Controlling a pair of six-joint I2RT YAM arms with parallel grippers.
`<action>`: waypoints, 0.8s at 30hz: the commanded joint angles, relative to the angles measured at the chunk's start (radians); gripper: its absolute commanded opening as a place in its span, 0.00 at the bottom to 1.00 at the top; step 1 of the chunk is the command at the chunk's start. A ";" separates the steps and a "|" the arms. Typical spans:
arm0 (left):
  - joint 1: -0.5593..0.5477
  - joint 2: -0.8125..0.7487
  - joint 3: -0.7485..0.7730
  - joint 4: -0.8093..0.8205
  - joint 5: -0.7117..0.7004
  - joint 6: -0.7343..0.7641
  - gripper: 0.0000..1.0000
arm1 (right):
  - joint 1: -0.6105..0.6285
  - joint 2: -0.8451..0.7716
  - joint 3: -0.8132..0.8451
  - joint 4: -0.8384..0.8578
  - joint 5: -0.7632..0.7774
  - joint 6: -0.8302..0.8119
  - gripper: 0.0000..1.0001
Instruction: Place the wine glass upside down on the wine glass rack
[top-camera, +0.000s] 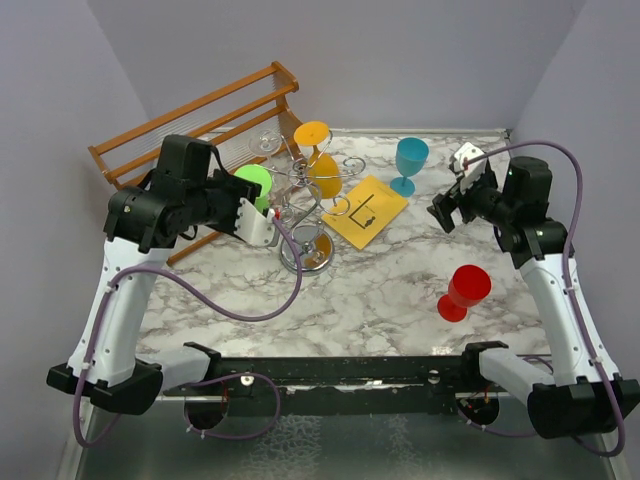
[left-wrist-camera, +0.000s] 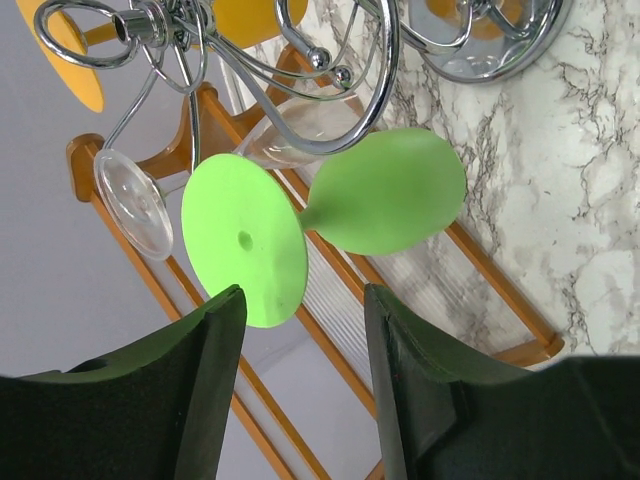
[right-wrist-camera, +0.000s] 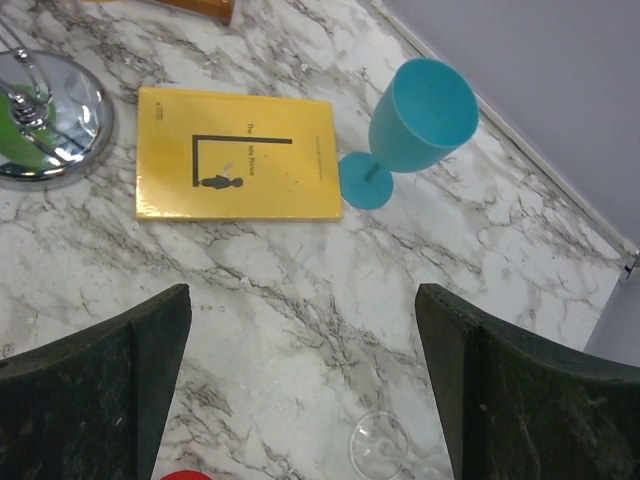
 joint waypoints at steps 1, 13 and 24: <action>0.000 -0.035 0.022 -0.003 0.023 -0.057 0.58 | 0.003 0.083 0.082 0.035 0.081 0.035 0.93; 0.003 -0.135 -0.035 0.275 -0.043 -0.617 0.76 | 0.004 0.442 0.356 0.163 0.135 0.219 0.92; 0.027 -0.179 -0.093 0.454 -0.302 -0.907 0.99 | 0.018 0.833 0.708 0.097 0.284 0.297 0.80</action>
